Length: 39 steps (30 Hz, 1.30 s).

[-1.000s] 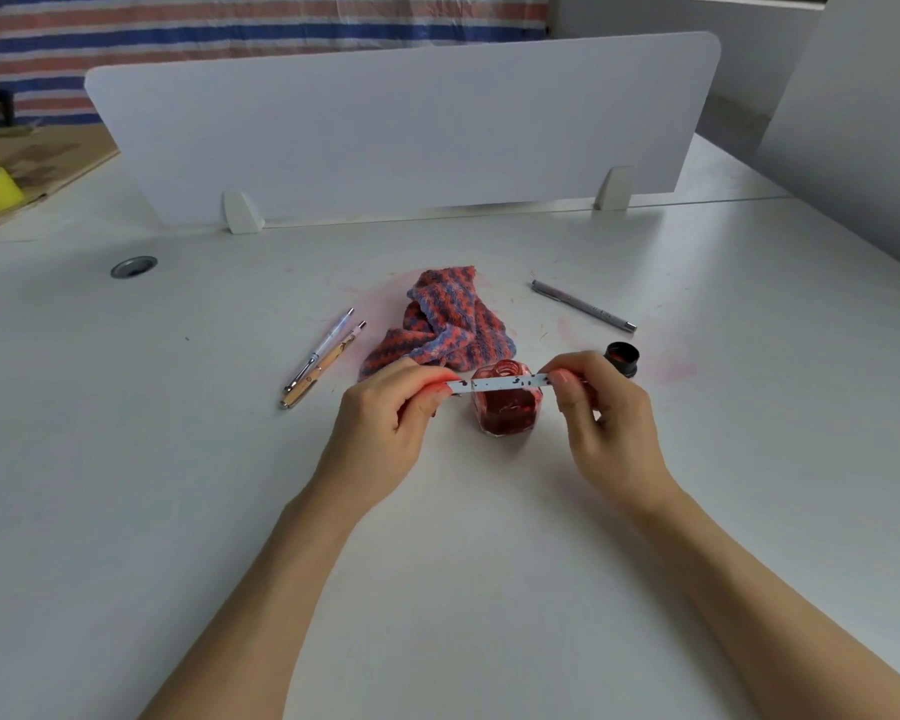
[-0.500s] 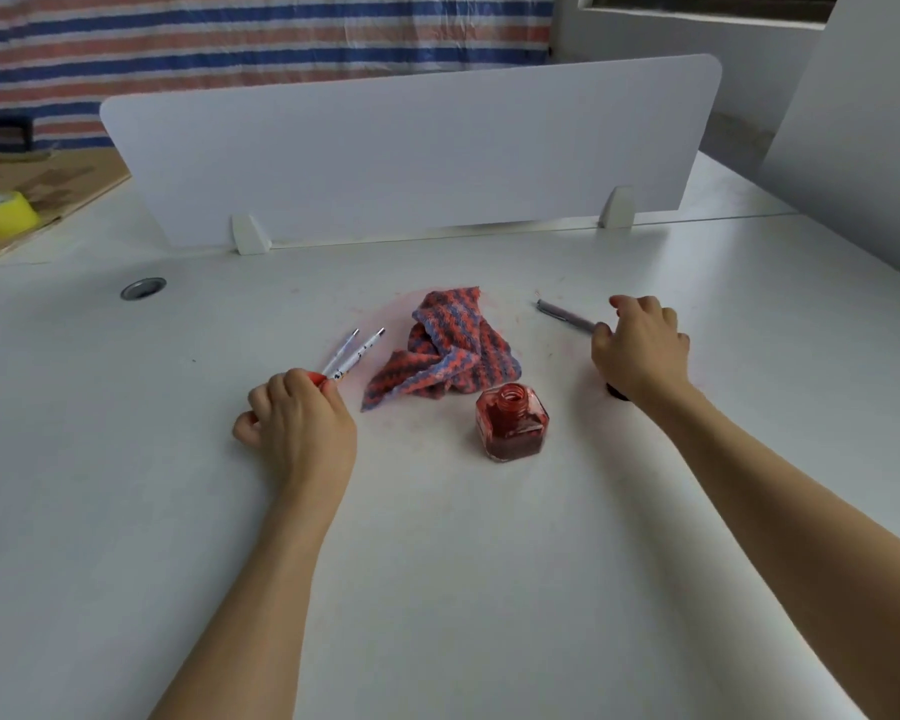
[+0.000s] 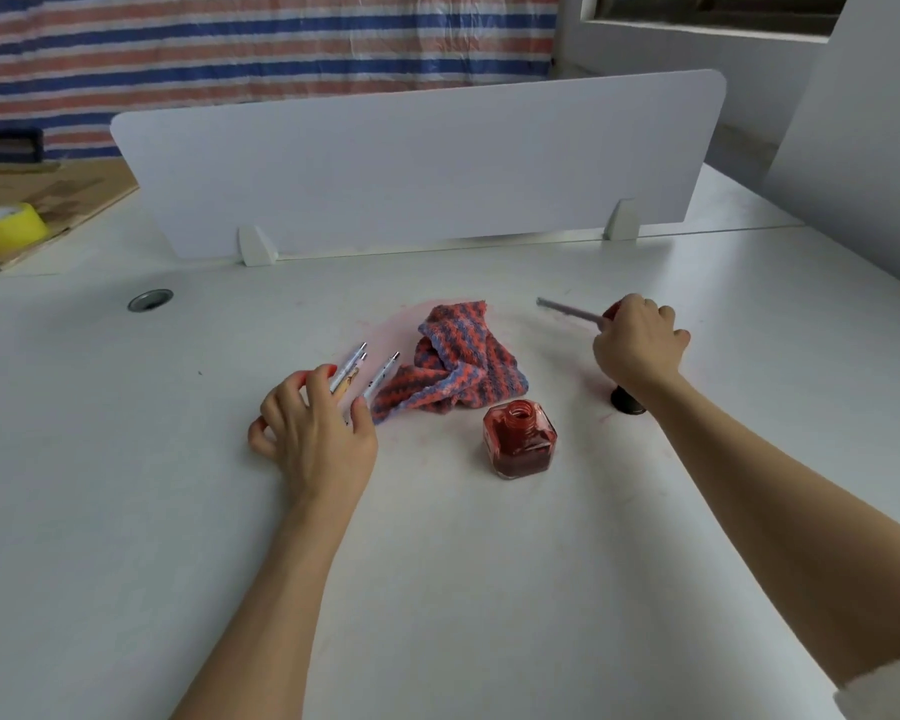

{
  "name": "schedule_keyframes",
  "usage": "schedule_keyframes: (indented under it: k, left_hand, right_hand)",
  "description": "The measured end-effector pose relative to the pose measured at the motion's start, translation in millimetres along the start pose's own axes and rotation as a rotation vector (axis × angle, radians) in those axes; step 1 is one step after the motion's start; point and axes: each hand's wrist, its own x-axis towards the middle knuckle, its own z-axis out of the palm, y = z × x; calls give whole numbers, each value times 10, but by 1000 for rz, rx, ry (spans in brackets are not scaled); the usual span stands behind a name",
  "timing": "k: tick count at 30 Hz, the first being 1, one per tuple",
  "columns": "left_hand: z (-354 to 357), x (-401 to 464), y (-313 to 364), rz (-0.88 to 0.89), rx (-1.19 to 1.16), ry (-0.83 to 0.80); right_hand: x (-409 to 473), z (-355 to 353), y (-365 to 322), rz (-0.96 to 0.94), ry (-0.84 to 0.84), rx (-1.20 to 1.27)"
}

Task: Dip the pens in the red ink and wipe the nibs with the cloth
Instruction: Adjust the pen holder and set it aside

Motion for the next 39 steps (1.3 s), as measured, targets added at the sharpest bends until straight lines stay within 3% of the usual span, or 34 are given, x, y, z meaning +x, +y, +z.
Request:
schedule_keyframes:
  k: [4,9,12,15,19,27,32,39]
  left_hand:
    - [-58,-22,124,66,-124,8]
    - [-195,-112,306,248,-349,-72]
    - [-318,-194,401,370,-499,-133]
    - [-460,-277,496,481,-621,-219]
    - [-484,-375,558,670,-516,-313]
    - [-434,-449,514,798,-281,-422]
    - [-449,-412,496,737,-257,-430]
    - [-494,-428,515,702,-277,-375]
  right_hand:
    - [-302,-146,-131,-183,132,434]
    - [-863,-249,-123,-461,151,622]
    - [-1078,-276,61,-584,89,609]
    - [-1204,-274,281,-789,71,417]
    - [-1321,-202,372,-1003,80,262]
    - [-1428,-144,292,-957,-73,371]
    - [-1425,-117,346,-943,-47,281]
    - [-1453,-117,299,-899,-97,383]
